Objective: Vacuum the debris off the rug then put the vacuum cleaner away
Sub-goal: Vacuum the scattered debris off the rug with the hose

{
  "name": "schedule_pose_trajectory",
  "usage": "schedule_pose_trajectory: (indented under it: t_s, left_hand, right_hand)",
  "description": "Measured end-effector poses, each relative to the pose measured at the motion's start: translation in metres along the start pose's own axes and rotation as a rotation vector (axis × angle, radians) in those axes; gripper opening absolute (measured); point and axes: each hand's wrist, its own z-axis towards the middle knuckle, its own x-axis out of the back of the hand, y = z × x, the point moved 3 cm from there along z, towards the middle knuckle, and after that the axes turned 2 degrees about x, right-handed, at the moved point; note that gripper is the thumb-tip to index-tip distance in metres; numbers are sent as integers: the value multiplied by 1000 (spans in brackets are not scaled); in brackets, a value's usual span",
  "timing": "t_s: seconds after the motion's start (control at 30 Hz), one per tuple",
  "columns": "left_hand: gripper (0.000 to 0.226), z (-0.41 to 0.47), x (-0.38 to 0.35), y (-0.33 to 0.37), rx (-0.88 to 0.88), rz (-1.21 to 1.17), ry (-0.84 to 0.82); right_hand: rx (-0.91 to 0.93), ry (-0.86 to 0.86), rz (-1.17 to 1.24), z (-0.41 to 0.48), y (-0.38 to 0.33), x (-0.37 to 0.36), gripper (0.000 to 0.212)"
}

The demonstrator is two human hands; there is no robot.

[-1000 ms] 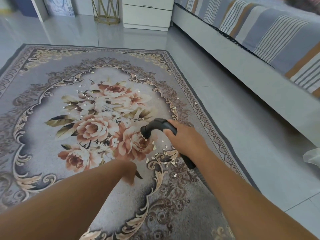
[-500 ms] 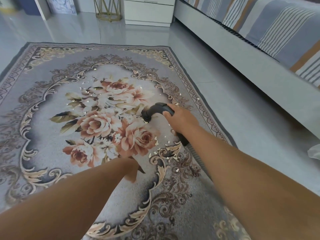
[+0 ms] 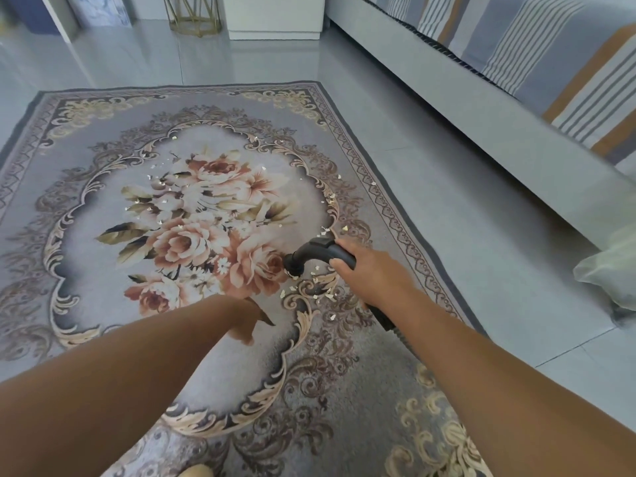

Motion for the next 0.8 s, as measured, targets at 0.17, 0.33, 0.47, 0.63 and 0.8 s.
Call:
schedule_pose_trajectory:
  t_s: [0.17, 0.33, 0.47, 0.63, 0.8]
  left_hand:
    - [41, -25, 4, 13, 41, -99, 104]
    - [36, -50, 5, 19, 49, -269, 185]
    - [30, -63, 5, 10, 95, -420, 256]
    - [23, -68, 14, 8, 143, -725, 259]
    - [13, -54, 44, 20, 104, -850, 296]
  right_hand:
    - [17, -30, -15, -30, 11, 0, 53]
    - [68, -80, -6, -45, -6, -7, 51]
    - [112, -86, -93, -46, -18, -12, 53]
    - [65, -93, -85, -81, 12, -16, 55]
    - [-32, 6, -55, -29, 9, -2, 54]
